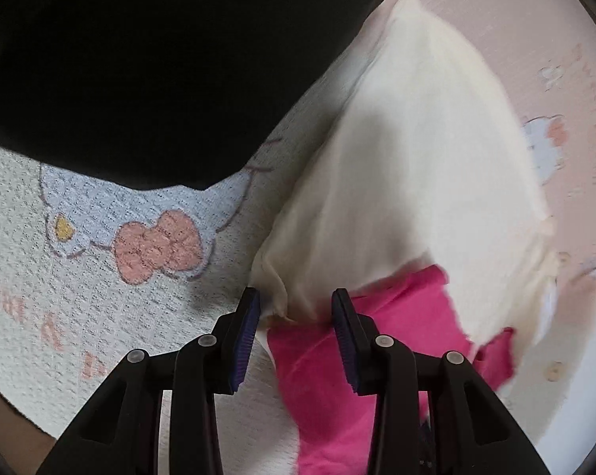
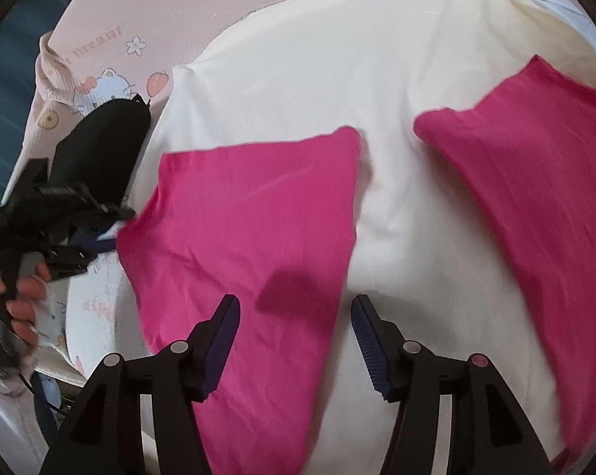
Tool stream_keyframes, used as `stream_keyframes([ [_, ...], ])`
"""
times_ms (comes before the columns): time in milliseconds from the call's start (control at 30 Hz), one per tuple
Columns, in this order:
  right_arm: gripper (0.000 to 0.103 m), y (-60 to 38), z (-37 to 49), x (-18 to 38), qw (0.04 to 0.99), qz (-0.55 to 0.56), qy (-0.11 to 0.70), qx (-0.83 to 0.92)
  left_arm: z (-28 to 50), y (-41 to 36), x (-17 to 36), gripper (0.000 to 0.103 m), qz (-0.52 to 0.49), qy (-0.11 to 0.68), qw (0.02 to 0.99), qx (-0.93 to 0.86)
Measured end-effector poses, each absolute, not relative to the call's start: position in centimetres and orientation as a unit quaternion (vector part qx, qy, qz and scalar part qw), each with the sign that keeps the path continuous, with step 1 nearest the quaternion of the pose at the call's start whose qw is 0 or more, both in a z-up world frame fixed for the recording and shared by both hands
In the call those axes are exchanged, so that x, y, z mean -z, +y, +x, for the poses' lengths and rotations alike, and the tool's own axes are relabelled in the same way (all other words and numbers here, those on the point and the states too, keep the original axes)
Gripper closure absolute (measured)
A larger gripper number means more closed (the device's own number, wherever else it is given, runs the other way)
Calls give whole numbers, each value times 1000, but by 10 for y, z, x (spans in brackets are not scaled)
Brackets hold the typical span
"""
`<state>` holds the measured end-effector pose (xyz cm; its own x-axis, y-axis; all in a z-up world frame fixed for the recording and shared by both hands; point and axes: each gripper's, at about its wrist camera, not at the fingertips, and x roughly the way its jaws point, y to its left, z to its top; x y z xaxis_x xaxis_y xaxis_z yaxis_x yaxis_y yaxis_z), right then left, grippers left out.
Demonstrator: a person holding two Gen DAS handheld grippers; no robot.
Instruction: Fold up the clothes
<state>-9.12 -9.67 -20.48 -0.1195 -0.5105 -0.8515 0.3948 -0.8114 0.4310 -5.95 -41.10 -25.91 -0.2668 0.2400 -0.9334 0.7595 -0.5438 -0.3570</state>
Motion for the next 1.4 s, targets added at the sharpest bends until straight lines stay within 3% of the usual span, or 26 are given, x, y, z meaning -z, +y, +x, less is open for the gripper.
stream_keyframes([
  [333, 45, -101, -137, 212, 350, 602, -75, 714, -61, -411, 264, 69, 612, 420, 236, 627],
  [600, 46, -94, -148, 218, 353, 592, -143, 710, -80, -397, 269, 69, 628, 374, 233, 641],
  [667, 55, -97, -147, 217, 349, 583, -139, 720, -85, -389, 269, 70, 635, 346, 232, 650],
  [733, 91, -101, -145, 219, 320, 570, -108, 749, -88, -376, 269, 79, 648, 289, 231, 665],
  [1167, 97, -121, -134, 206, 290, 537, 17, 792, -57, -395, 277, 82, 646, 323, 213, 658],
  [1400, 99, -128, -131, 203, 276, 528, 64, 800, -60, -388, 275, 82, 656, 286, 225, 661],
])
